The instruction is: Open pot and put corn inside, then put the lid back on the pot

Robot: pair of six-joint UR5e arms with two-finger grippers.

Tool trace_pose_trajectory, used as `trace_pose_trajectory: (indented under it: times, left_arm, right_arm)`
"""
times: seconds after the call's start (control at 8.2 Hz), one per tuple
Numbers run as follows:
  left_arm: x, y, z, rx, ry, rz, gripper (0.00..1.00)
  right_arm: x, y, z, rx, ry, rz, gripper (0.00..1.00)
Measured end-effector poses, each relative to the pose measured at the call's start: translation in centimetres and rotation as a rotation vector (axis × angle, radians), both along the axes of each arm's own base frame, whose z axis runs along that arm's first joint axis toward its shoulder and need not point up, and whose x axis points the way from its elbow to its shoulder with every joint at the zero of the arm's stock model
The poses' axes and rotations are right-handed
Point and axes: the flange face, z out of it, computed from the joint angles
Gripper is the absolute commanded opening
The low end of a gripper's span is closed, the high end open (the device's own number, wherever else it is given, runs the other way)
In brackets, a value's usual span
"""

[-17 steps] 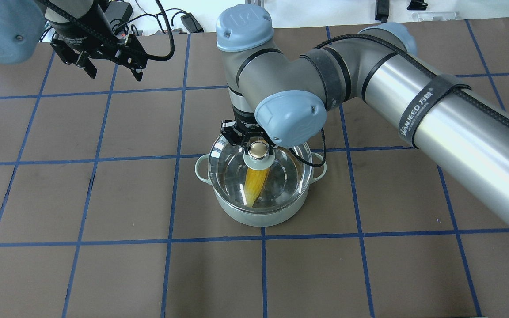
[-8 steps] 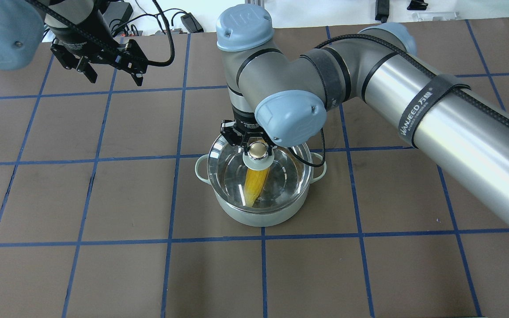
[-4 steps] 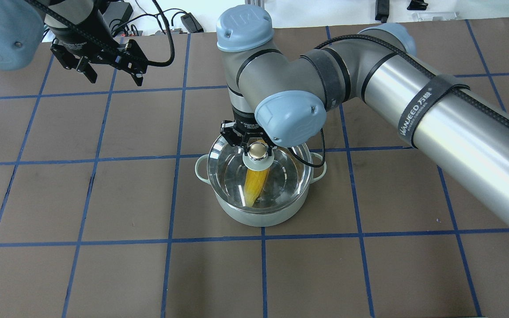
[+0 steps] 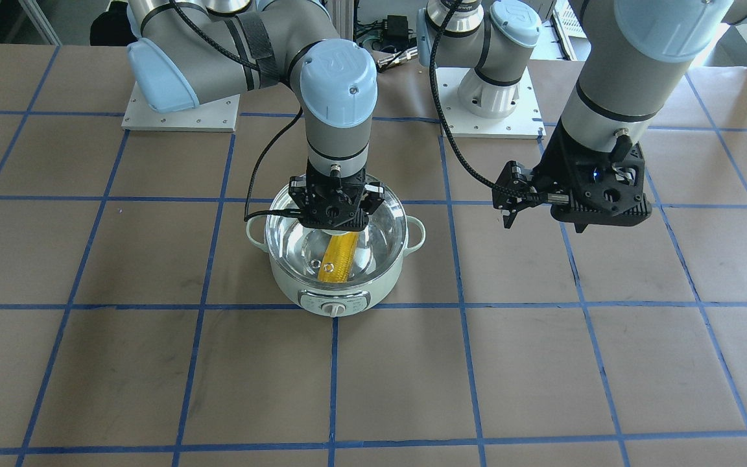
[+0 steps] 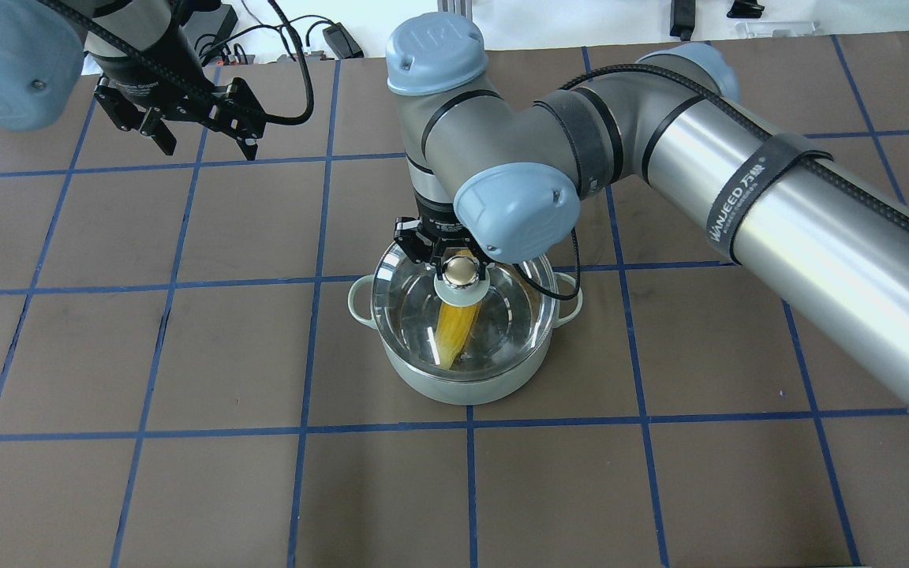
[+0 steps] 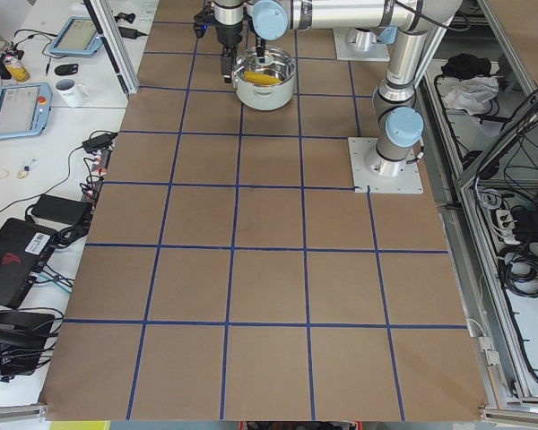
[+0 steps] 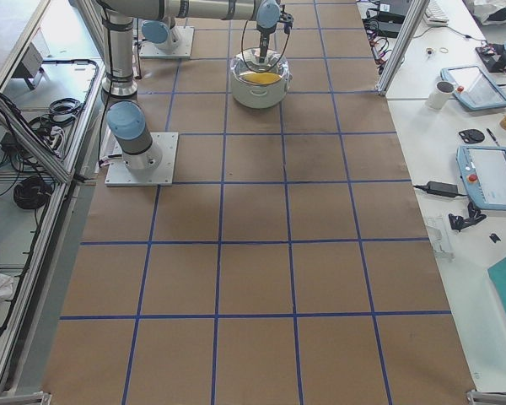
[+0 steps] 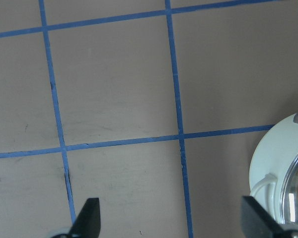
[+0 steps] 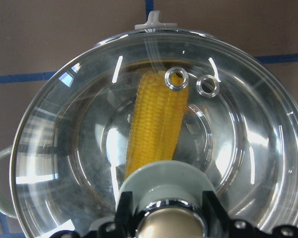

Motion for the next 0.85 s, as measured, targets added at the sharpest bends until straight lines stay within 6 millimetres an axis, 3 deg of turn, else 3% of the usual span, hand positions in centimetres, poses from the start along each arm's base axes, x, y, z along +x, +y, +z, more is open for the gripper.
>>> trace_pose_trajectory:
  times: [0.12, 0.85]
  left_arm:
    - [0.0, 0.15, -0.39, 0.007, 0.0, 0.0, 1.0]
    - [-0.01, 0.38, -0.8, 0.012, 0.0, -0.003, 1.0]
  right_arm:
    - [-0.01, 0.0, 0.01, -0.001, 0.001, 0.0, 1.0]
    - [-0.53, 0.05, 0.95, -0.011, -0.001, -0.004, 1.0]
